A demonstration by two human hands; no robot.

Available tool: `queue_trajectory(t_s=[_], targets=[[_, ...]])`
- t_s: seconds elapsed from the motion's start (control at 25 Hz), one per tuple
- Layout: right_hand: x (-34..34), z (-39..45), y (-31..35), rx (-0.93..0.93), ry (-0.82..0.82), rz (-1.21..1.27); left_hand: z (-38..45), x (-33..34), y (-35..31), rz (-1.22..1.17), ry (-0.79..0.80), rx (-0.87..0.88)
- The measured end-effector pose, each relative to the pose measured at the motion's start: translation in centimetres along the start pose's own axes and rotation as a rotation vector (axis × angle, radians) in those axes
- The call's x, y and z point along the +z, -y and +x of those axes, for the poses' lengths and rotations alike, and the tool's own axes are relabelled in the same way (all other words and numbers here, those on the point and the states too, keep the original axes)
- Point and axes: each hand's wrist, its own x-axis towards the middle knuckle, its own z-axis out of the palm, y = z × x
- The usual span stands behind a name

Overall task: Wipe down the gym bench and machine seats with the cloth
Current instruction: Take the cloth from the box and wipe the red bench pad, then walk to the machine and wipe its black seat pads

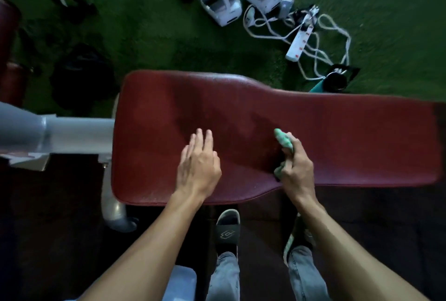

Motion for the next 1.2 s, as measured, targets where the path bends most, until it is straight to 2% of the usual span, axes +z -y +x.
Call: queue_trajectory(t_s=[0.08,0.24,0.4,0.52,0.64,0.84,1.04,1.2], targets=[[-4.8,-0.2,4.1,0.081,-0.069,0.113,-0.2,-3.9,-4.7,0.025,0.043,0.133],[-16.2,-2.3,10.2,0.011,-0.072,0.174,0.6,-12.9,-17.4,0.111,0.091,0.375],[-31.7,-4.5,14.3,-0.026,-0.140,0.229,-1.2,-21.8,-33.6,0.219,0.141,0.575],[-43.5,-6.7,15.5,-0.031,-0.202,0.205,-3.6,-25.7,-45.3,0.251,0.152,0.652],[-53.7,-7.4,15.4,-0.030,-0.252,0.188,-5.1,-27.6,-55.6,0.216,0.166,0.693],[-69.0,-6.4,13.0,-0.043,-0.320,0.025,-7.6,-28.5,-70.7,0.138,0.134,0.774],[-78.4,-1.9,9.7,-0.008,-0.292,-0.038,-6.5,-28.2,-81.6,0.140,0.111,0.811],[-85.0,4.7,7.0,-0.045,-0.307,-0.065,-2.5,-27.1,-90.6,0.149,0.082,0.823]])
